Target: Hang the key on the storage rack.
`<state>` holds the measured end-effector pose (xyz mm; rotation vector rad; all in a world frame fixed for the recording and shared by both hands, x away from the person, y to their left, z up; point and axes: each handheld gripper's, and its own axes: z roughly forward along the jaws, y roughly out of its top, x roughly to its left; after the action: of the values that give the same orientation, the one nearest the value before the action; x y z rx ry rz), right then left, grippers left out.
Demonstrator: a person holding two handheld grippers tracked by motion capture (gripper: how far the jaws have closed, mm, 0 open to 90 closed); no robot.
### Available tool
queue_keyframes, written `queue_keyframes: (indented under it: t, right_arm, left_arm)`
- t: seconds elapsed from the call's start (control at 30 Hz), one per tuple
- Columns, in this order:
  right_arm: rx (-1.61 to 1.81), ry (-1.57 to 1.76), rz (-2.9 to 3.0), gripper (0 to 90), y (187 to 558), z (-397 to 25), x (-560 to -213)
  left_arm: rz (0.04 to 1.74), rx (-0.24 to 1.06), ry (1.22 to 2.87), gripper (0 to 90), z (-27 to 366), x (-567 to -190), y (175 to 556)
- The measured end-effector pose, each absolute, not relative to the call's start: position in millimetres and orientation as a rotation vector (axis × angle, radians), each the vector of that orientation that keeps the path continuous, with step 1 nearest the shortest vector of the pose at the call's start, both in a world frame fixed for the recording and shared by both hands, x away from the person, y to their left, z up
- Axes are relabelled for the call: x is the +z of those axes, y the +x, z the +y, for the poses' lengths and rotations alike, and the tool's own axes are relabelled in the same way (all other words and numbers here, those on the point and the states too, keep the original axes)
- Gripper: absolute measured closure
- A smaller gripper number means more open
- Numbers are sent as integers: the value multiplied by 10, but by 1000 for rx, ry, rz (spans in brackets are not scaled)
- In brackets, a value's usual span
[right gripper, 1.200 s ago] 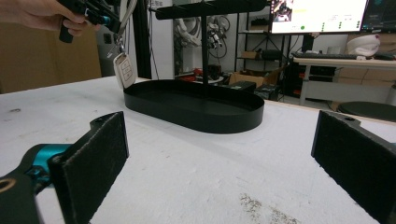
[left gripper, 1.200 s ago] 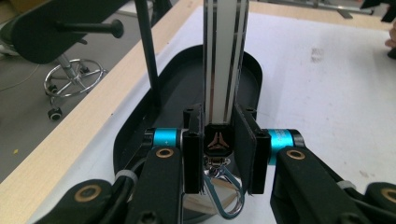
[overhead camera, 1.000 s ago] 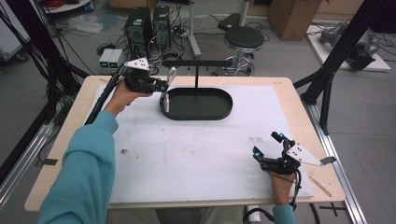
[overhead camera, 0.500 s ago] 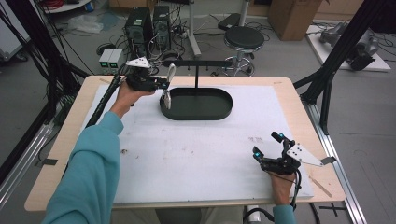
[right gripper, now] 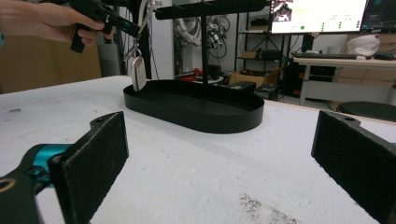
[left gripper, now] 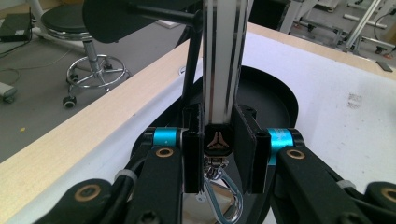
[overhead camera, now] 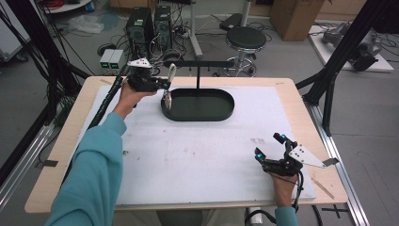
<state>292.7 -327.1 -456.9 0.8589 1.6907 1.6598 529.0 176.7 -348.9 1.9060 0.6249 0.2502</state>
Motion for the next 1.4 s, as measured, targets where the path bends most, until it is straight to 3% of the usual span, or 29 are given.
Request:
queue_keyframes:
  t: [0.73, 1.4]
  right_arm:
    - [1661, 857, 1689, 32, 2929, -3270, -4569]
    - [1662, 855, 1688, 31, 2929, -3268, -4568]
  left_arm:
    - [740, 245, 1825, 739, 1765, -3544, 5343]
    - [811, 328, 1838, 738, 1669, -3652, 5364]
